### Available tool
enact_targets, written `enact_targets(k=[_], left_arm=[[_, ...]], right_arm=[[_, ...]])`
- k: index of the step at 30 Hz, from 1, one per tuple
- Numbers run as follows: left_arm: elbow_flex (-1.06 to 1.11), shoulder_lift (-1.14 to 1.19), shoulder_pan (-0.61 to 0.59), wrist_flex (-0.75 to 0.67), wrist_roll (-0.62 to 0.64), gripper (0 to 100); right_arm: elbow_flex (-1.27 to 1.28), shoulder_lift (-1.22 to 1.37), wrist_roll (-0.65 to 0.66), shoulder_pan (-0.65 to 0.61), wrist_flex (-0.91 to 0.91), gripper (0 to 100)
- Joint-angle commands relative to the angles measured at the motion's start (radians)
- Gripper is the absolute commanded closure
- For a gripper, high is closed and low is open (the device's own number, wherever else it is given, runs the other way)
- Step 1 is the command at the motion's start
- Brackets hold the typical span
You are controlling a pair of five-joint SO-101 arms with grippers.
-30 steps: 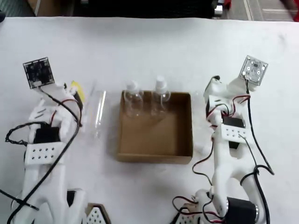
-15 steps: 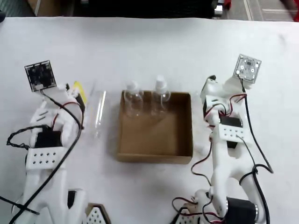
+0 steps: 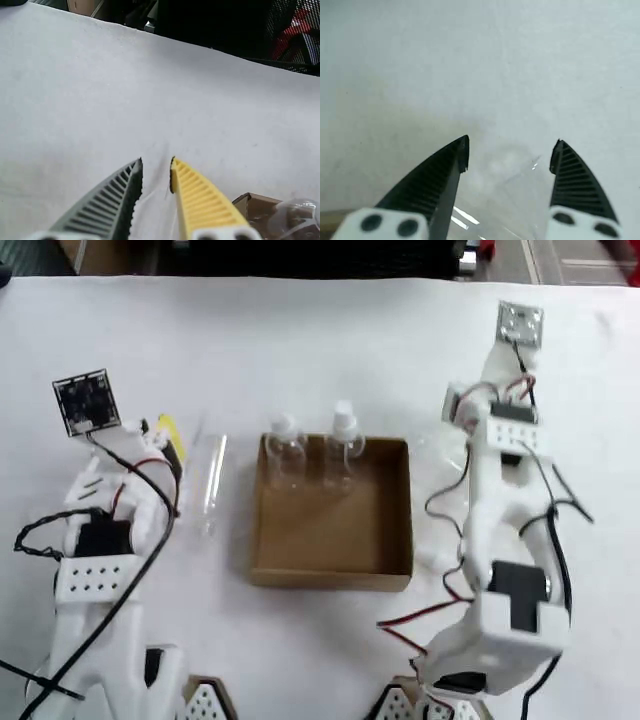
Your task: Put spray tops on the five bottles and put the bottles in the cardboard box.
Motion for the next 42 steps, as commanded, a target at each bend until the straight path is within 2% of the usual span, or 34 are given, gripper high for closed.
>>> enact_targets(k=[1,5,7,15,18,22,26,31,34,37,40,42], left_arm=[[-0.009,-0.031,0.013,-0.003,0.005,90],[-0.009,-0.030,0.013,-0.005,0.005,90],[-0.006,-0.030,0.013,-0.026,0.005,90],[0.063,-0.036,0.013,-0.133,0.005,90],[0.064,-0.036,0.013,-0.137,0.005,90],[0.066,-0.036,0.013,-0.137,0.005,90],[0.066,-0.036,0.013,-0.133,0.005,90],[0.066,-0.036,0.013,-0.135,0.005,90],[0.066,-0.036,0.013,-0.135,0.005,90],[0.066,-0.036,0.013,-0.133,0.005,90],[0.066,-0.036,0.013,-0.132,0.005,90],[0.066,-0.036,0.013,-0.132,0.005,90]], right_arm=[[-0.267,0.024,0.100,-0.050,0.166,76.2],[-0.385,0.068,0.353,-0.104,0.320,76.2],[-0.413,0.105,0.433,-0.113,0.389,76.2],[-0.482,0.193,0.542,-0.071,0.545,76.2],[-0.488,0.185,0.586,-0.019,0.625,76.5],[-0.486,0.094,0.654,0.050,0.742,84.3],[-0.477,0.005,0.793,0.174,0.826,87.1],[-0.470,-0.001,0.904,0.409,0.831,87.1],[-0.381,0.021,1.002,0.496,0.773,87.1],[-0.265,0.056,1.069,0.544,0.618,87.2],[-0.160,0.084,1.068,0.562,0.446,87.5],[-0.135,0.077,1.068,0.555,0.424,87.6]])
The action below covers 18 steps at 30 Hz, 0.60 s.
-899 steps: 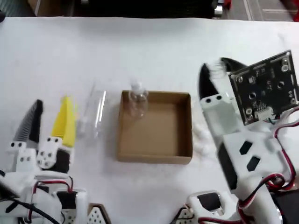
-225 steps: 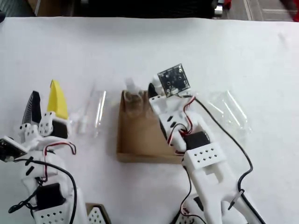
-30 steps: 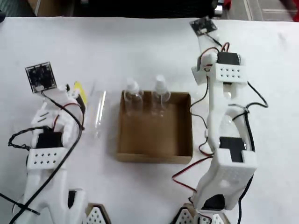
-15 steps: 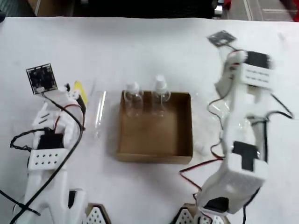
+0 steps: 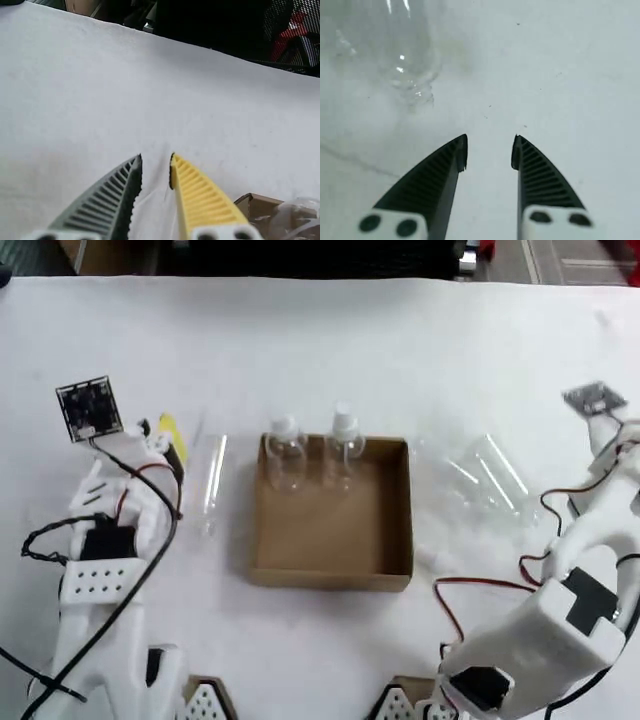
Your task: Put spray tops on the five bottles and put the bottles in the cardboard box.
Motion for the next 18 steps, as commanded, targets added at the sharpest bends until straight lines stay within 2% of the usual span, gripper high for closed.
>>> enact_targets(k=[1,8,11,13,18], left_arm=[[-0.006,-0.036,0.013,-0.025,0.005,90],[-0.006,-0.036,0.015,-0.026,0.005,90],[-0.006,-0.036,0.015,-0.026,0.005,90],[-0.006,-0.036,0.015,-0.026,0.005,90],[-0.006,-0.036,0.015,-0.026,0.005,90]], right_arm=[[0.018,-0.030,0.014,-0.004,-0.062,87.6],[0.018,-0.171,-0.137,-0.242,-0.051,88.4],[0.020,-0.199,-0.198,-0.361,-0.105,99.6],[0.015,-0.200,-0.252,-0.426,-0.133,96.5],[0.023,-0.193,-0.288,-0.536,-0.168,98.1]])
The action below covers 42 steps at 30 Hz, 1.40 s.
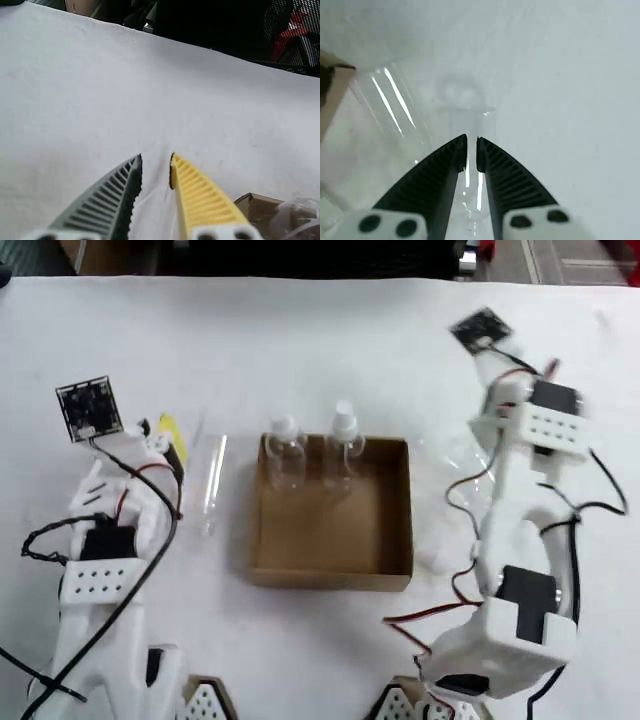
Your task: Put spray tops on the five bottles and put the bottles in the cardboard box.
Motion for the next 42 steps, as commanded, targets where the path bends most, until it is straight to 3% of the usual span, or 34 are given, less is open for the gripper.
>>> enact_targets(k=[1,17,33,42], left_arm=[[-0.006,-0.036,0.015,-0.026,0.005,90],[-0.011,-0.036,0.015,-0.028,0.005,90],[-0.009,-0.036,0.015,-0.028,0.005,90],[-0.011,-0.036,0.015,-0.028,0.005,90]], right_arm=[[-0.009,-0.035,-0.018,-0.056,-0.025,98.1],[-0.281,0.378,0.037,0.005,0.067,98.2],[-0.779,0.728,0.041,0.295,0.081,98.2],[-0.844,0.751,0.333,0.438,0.389,98.2]])
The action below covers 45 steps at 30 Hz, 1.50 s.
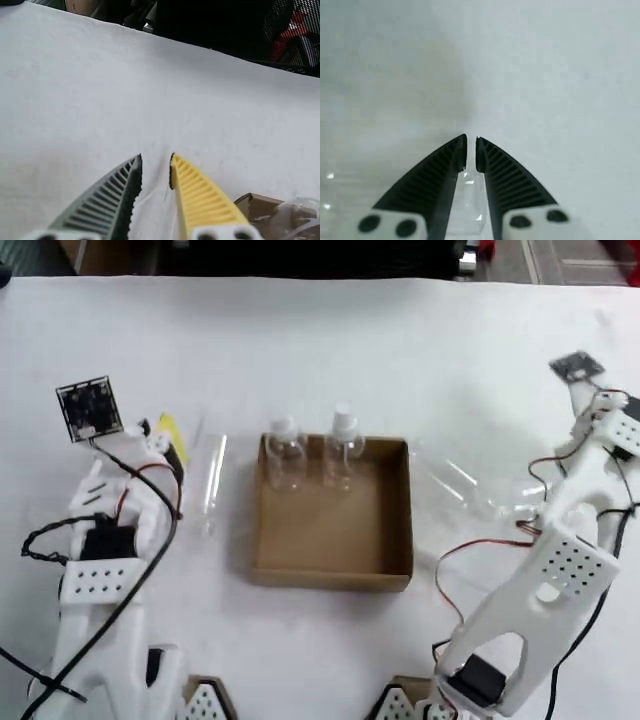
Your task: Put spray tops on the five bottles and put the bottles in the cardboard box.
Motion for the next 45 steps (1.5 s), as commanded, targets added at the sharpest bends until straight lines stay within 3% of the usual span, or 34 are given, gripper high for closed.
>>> enact_targets(k=[1,6,18,23,28,31,37,41,45], left_arm=[[-0.011,-0.036,0.015,-0.028,0.005,90],[-0.009,-0.036,0.015,-0.028,0.005,90],[-0.009,-0.036,0.015,-0.028,0.005,90],[-0.009,-0.036,0.015,-0.028,0.005,90],[-0.009,-0.036,0.015,-0.028,0.005,90],[-0.009,-0.036,0.015,-0.028,0.005,90],[-0.009,-0.036,0.015,-0.028,0.005,90],[-0.009,-0.036,0.015,-0.028,0.005,90],[-0.009,-0.036,0.015,-0.028,0.005,90]], right_arm=[[-0.048,-0.018,0.121,0.047,0.150,98.2],[-0.049,-0.025,0.262,0.102,0.312,98.2],[-0.014,-0.154,0.512,0.318,0.314,98.1],[0.130,-0.348,0.660,0.351,0.315,98.1],[0.439,-0.679,0.776,0.346,0.315,98.1],[0.684,-0.909,0.924,0.344,0.311,98.1],[1.177,-1.340,1.424,0.363,0.309,98.1],[1.399,-1.561,1.438,0.309,0.211,98.1],[1.565,-1.718,1.277,0.216,0.015,98.1]])
